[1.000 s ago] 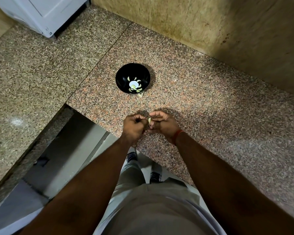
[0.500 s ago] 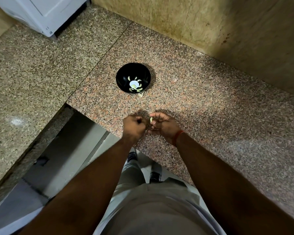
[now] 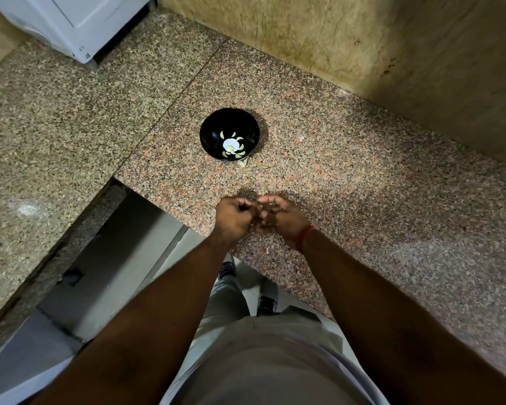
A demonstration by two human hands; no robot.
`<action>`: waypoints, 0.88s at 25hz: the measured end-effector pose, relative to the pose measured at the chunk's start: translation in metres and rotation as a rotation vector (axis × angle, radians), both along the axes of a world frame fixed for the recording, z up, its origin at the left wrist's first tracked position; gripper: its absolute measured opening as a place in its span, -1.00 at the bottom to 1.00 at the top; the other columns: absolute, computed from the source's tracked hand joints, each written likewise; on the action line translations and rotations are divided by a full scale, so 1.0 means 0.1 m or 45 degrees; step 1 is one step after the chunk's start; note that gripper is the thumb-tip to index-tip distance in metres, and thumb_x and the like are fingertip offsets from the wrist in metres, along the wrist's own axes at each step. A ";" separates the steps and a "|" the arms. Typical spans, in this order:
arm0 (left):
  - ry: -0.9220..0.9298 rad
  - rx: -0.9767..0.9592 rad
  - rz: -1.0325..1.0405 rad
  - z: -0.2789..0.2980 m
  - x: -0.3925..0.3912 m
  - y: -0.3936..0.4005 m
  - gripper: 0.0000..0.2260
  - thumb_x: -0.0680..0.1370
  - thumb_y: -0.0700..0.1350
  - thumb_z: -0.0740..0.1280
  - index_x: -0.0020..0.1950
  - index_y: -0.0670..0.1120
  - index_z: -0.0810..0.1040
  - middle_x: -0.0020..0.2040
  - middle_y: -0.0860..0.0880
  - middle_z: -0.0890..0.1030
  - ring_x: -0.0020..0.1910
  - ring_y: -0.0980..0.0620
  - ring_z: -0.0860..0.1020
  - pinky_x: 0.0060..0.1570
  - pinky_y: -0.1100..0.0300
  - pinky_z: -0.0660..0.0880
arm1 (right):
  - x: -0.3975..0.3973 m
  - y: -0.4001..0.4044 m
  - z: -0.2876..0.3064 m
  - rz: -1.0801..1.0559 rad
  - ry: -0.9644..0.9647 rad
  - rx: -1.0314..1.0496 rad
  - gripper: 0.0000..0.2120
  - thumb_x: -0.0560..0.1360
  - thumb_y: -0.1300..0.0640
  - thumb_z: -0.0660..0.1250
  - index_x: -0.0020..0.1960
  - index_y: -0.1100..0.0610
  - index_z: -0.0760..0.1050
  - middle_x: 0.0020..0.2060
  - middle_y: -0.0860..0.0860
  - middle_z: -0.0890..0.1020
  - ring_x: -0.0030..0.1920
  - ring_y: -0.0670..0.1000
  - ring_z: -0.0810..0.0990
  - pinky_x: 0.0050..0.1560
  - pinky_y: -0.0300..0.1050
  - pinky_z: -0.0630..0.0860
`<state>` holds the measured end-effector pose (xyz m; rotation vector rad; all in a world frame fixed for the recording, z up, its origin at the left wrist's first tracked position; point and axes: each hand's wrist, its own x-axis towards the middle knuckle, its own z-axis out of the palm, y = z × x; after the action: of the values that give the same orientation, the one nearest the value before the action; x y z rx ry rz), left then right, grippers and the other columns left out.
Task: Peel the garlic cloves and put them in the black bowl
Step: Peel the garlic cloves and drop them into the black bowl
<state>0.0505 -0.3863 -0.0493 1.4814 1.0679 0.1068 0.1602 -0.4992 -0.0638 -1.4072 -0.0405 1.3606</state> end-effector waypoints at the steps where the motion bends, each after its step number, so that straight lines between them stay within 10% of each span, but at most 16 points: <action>1: 0.024 -0.018 0.030 0.00 0.01 -0.01 -0.97 0.54 -0.28 0.46 -0.06 -0.24 0.67 -0.21 -0.13 0.68 -0.42 0.07 0.55 -0.49 0.31 0.45 | 0.00 0.00 0.00 0.006 -0.044 0.003 -0.64 0.52 0.40 0.39 0.27 0.17 0.53 0.25 0.27 0.57 0.10 0.22 0.63 -0.11 0.02 0.68; 6: 0.048 -0.037 0.008 -0.02 0.02 -0.02 -0.95 0.58 -0.25 0.44 -0.07 -0.22 0.65 -0.26 -0.08 0.62 -0.53 0.19 0.49 -0.54 0.30 0.40 | 0.04 -0.04 0.00 0.026 -0.265 -0.055 -0.76 0.51 0.43 0.38 0.11 0.21 0.63 0.10 0.26 0.67 0.03 0.20 0.69 -0.02 0.14 0.70; 16: 0.238 0.657 -0.345 -0.13 -0.23 -0.03 -0.82 0.44 -0.19 0.52 0.02 -0.02 0.69 -0.11 0.09 0.67 -0.25 0.22 0.59 -0.16 0.47 0.49 | 0.18 0.03 -0.01 0.146 -1.087 -0.425 -0.66 0.52 0.38 0.28 0.19 0.10 0.63 -0.03 0.05 0.68 -0.39 -0.09 0.52 -0.52 -0.36 0.39; 22: 0.268 0.836 -0.451 -0.25 -0.27 -0.03 -0.83 0.50 -0.24 0.39 -0.08 -0.01 0.74 -0.01 -0.01 0.70 -0.18 0.10 0.61 -0.10 0.34 0.49 | 0.02 0.02 0.01 0.397 -1.622 -0.309 -0.65 0.53 0.39 0.25 0.20 0.13 0.63 0.06 0.09 0.69 -0.06 0.00 0.64 -0.01 -0.16 0.61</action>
<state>0.0232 -0.3890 -0.0744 2.2977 0.9596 0.0517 0.1626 -0.4971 -0.0624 -2.3346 -0.9786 0.4920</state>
